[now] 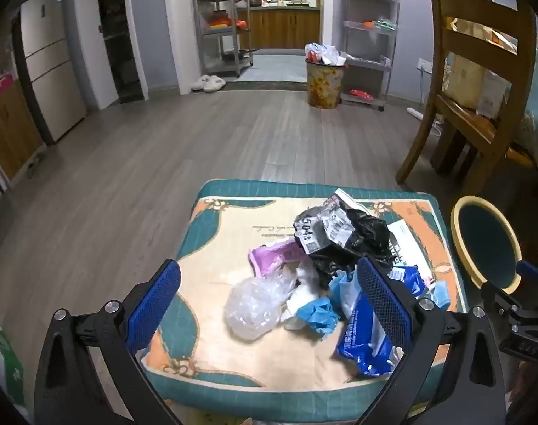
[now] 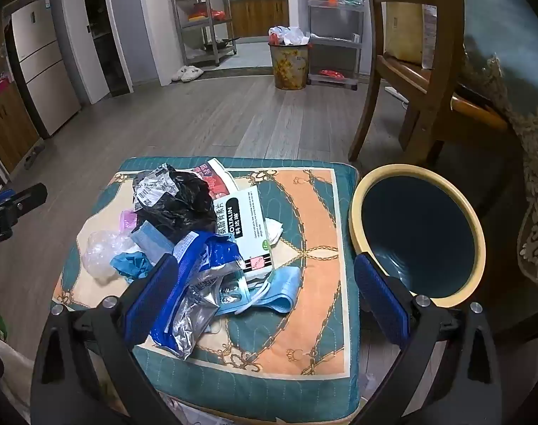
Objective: Collect trash
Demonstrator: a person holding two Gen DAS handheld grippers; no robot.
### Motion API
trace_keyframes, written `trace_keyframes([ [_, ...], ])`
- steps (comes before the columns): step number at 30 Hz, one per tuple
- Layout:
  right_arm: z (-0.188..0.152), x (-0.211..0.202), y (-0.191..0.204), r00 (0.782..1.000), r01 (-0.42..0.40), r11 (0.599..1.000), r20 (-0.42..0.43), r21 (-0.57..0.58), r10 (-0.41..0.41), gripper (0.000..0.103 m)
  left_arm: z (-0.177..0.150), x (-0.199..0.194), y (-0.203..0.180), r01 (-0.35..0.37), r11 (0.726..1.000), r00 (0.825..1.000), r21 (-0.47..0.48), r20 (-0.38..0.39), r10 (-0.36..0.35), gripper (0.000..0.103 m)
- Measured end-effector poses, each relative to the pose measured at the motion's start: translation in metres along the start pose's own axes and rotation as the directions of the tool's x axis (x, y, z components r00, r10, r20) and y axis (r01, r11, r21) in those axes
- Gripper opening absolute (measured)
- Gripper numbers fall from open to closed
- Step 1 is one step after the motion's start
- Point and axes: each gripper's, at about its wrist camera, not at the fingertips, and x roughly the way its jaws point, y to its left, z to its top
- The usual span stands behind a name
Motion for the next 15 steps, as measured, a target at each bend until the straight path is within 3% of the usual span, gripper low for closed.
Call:
trace_keyframes([
  [15, -0.0023, -0.0007, -0.0052, 1.0, 0.0, 1.0, 0.003, 0.007, 0.0, 0.097, -0.0027, -0.0019, -0.0048, -0.019, 1.0, 1.0, 0.015, 0.005, 0.019, 0.099],
])
